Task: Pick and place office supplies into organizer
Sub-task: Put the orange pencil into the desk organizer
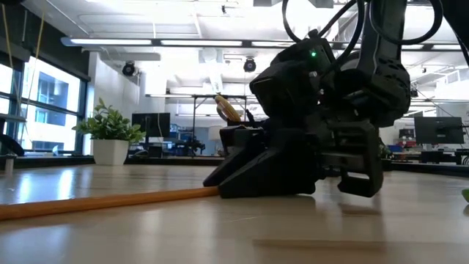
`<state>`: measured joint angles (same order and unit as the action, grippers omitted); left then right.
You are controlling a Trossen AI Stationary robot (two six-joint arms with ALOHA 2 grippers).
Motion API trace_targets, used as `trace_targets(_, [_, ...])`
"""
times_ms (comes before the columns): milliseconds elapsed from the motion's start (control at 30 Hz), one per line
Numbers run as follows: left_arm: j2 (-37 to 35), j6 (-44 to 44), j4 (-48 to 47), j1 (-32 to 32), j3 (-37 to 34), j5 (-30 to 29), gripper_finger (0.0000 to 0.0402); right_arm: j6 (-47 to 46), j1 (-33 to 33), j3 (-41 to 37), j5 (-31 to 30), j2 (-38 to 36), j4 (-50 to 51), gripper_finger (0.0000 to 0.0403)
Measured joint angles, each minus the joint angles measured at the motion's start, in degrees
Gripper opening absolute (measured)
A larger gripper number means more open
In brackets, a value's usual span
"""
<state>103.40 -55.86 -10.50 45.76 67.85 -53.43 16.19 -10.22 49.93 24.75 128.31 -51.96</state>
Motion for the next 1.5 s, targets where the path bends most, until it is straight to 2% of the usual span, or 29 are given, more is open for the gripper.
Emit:
trace_targets(433, [0.02, 0.53, -0.05, 0.02, 0.00, -0.28, 0.0193, 0.78, -0.04, -0.09, 0.79, -0.05, 1.58, 0.0011])
trace_targets(667, [0.02, 0.51, -0.07, 0.02, 0.00, -0.24, 0.0193, -0.71, 0.04, -0.17, 0.26, -0.07, 1.27, 0.0009])
trace_targets(833, [0.02, 0.51, -0.12, 0.02, 0.00, 0.09, 0.0193, -1.78, 0.03, -0.15, -0.95, -2.70, 4.12, 0.0007])
trace_targets(1167, [0.02, 0.09, 0.34, 0.02, 0.00, -0.13, 0.0193, 2.63, -0.87, -0.46, -13.89, -17.70, 28.94, 0.0006])
trace_targets(1333, [0.03, 0.09, 0.54, 0.02, 0.00, -0.15, 0.0193, 4.93, -0.23, -0.41, -17.50, -28.29, 41.03, 0.0006])
trace_targets(1500, [0.04, 0.89, 0.54, 0.02, -0.02, -0.20, 0.0193, 6.87, 2.86, 2.10, -24.18, -39.59, 57.11, 0.0006])
